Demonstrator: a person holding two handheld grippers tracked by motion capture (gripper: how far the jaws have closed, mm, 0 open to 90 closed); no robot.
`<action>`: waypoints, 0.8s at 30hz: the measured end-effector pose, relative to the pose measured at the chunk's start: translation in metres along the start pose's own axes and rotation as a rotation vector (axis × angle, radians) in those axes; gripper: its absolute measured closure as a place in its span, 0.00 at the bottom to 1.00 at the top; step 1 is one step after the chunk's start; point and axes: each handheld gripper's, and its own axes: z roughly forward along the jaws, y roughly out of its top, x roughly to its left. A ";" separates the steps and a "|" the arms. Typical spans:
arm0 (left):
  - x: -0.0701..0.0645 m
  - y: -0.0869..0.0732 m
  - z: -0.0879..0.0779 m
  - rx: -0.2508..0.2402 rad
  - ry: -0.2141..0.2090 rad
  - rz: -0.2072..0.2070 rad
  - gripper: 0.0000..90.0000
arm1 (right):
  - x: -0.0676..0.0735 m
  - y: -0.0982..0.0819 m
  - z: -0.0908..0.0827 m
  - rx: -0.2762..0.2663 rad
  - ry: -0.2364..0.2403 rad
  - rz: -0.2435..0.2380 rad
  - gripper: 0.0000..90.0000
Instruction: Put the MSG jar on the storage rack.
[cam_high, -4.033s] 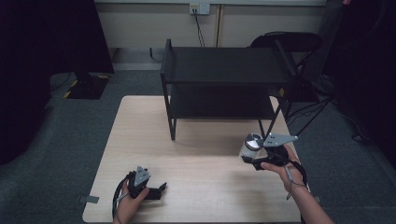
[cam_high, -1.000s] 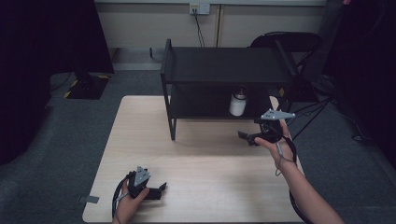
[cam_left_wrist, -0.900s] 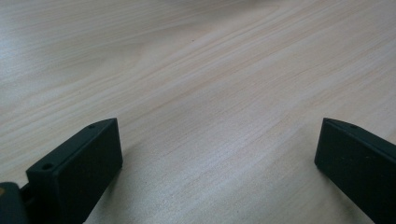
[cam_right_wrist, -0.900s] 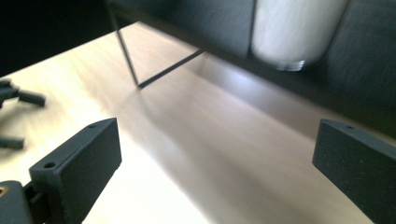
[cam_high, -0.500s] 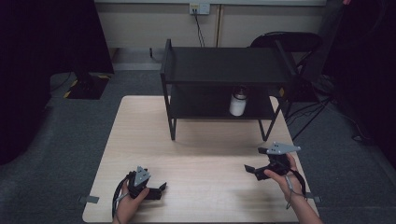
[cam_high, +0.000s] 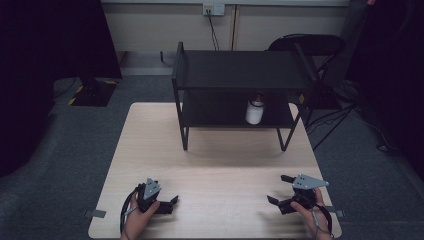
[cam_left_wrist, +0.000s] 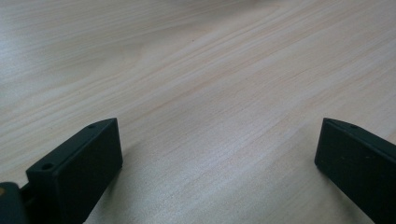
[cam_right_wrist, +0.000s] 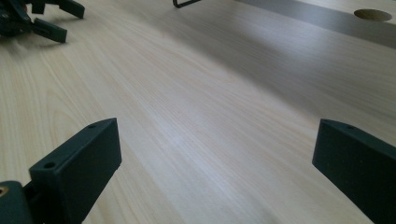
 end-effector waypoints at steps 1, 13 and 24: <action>0.000 0.000 0.000 0.000 0.000 0.000 0.00 | 0.000 0.000 0.000 0.000 0.000 0.000 0.00; 0.000 0.000 0.000 0.000 0.000 0.000 0.00 | 0.005 -0.010 -0.004 -0.016 -0.017 0.008 0.00; 0.000 0.000 0.000 0.000 0.000 0.000 0.00 | 0.005 -0.012 -0.002 -0.004 -0.003 0.014 0.00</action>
